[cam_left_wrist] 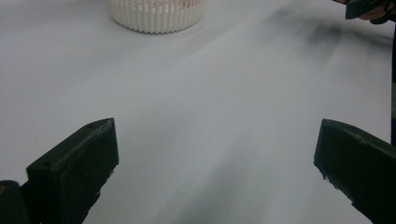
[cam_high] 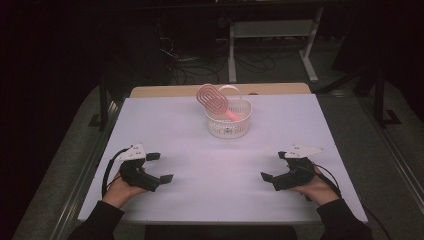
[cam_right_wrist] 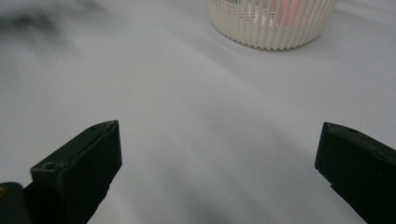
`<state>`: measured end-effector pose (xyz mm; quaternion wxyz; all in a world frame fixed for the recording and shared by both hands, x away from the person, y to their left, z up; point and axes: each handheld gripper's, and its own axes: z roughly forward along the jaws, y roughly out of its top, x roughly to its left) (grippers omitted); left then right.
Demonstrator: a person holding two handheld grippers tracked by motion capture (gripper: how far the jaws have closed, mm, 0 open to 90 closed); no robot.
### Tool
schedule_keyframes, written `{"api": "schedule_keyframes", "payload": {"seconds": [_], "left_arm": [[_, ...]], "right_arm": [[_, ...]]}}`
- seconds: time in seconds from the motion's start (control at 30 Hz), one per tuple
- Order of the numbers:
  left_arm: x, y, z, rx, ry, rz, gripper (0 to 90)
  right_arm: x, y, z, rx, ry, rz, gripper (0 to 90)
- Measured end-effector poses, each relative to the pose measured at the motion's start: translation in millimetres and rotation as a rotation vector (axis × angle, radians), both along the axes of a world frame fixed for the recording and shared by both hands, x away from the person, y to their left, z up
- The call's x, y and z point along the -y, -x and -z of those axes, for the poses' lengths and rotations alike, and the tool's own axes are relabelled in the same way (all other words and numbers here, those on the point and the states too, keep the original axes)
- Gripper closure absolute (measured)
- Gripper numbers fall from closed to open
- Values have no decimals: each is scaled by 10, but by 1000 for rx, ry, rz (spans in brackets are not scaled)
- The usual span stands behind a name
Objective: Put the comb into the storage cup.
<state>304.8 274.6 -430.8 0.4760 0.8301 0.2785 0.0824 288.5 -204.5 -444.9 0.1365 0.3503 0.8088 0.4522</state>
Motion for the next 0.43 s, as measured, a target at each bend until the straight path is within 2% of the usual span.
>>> {"api": "schedule_keyframes", "payload": {"seconds": [0.2, 0.43], "left_arm": [[3, -3, 12, -5, -4, -1, 0], [-9, -13, 30, -16, -20, -15, 0]], "right_arm": [[89, 61, 78, -9, -5, 20, 1], [110, 43, 87, -5, -10, 25, 2]]}}
